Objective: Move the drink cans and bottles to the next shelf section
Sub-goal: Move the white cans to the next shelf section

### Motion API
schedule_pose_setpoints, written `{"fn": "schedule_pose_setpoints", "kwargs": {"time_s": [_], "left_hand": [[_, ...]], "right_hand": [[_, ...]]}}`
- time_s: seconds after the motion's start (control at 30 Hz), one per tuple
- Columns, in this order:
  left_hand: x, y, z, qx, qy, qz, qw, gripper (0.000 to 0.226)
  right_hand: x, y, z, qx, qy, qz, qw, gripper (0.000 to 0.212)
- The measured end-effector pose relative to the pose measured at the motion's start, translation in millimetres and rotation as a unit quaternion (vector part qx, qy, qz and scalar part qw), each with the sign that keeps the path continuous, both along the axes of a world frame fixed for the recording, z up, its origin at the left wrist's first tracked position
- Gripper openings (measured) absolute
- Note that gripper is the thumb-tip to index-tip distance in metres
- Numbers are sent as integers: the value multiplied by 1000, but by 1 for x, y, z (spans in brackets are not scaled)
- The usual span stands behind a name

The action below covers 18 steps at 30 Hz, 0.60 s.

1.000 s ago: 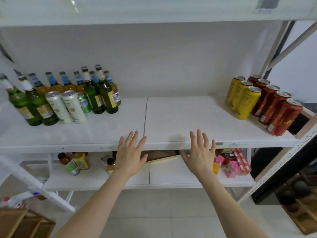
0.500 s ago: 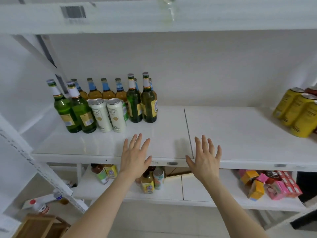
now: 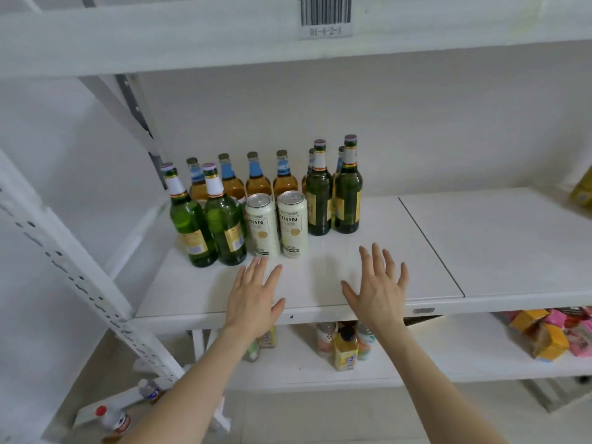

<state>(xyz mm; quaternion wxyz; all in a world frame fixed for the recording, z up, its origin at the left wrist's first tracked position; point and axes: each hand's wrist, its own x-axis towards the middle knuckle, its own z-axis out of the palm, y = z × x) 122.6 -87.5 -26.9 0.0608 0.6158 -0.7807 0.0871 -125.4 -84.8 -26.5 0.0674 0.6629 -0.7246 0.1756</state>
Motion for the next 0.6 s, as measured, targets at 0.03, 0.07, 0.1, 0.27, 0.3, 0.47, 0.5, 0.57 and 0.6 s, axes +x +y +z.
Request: {"fn": "schedule_pose_setpoints", "kwargs": {"time_s": [0.03,0.07,0.1,0.27,0.3,0.47,0.5,0.57,0.6], "left_hand": [[9,-4,0,-4,5,4,1000,73],[16,-8,-1,-7,13,8,1000,73],[23,-12,-2,-9,22,10,1000,74],[37,-36,-6,-16,109,13,994,81],[37,-42,-7,-10,140,16,990,84],[29,-75,-17,29,314,36,948,100],[28,-82,-19,34,354,35,934,101],[24,-95,-23,36,444,27,895,100],[23,-101,-25,39,489,26,871,97]], "right_hand": [[10,-3,2,-7,0,3,1000,78],[19,-6,3,-13,0,6,1000,78],[27,-10,5,-18,-2,7,1000,78],[53,-38,11,-41,-20,29,999,79],[56,-46,12,-42,-25,37,998,80],[69,-85,14,-42,-79,68,994,84],[70,-92,14,-38,-98,75,992,84],[71,-105,11,-26,-143,94,985,83],[71,-111,10,-17,-166,105,980,82]]}}
